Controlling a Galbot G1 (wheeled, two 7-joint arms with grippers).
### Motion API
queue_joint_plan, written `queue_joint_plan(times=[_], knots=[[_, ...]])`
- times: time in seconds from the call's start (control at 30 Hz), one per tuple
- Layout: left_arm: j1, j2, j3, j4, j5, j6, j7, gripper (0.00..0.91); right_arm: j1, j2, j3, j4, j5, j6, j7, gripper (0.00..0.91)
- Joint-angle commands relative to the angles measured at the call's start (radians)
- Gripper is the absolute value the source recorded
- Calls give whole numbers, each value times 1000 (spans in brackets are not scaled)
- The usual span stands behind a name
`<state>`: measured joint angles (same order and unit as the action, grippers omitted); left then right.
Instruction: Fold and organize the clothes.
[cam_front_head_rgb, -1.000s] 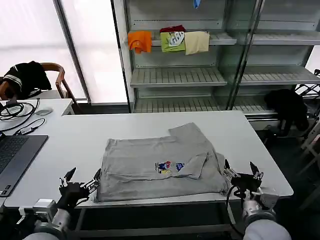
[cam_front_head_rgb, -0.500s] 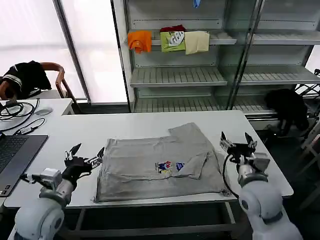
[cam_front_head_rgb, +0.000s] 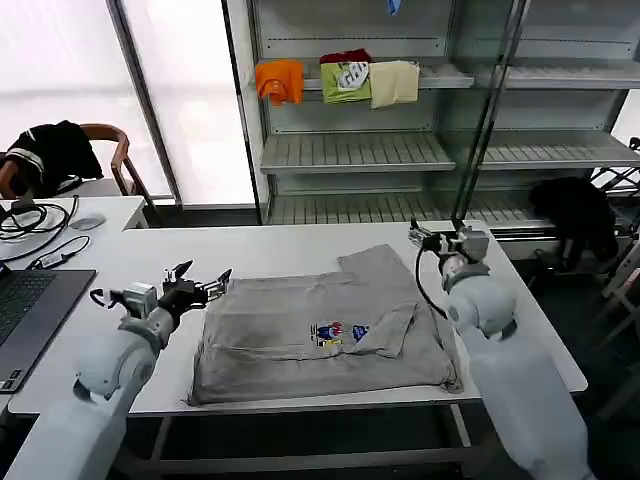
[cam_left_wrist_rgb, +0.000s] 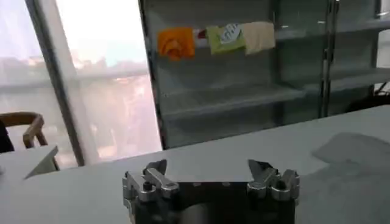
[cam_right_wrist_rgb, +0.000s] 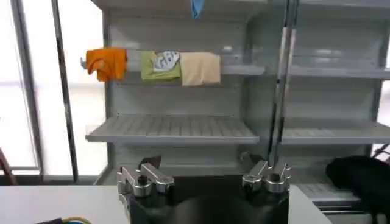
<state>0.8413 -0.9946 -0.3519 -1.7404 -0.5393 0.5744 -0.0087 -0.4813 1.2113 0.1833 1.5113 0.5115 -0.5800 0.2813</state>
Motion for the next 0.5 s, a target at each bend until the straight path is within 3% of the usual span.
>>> queue_joint_plan(times=[0.03,0.5], knots=[[-201,-17,107,271,-22,1,25,907,180,57,-88,-275,-21,0,-53,907],[-199,-58,141,347,36,-4,43,907,180,175,-19,-503,-149,2,-118,907]])
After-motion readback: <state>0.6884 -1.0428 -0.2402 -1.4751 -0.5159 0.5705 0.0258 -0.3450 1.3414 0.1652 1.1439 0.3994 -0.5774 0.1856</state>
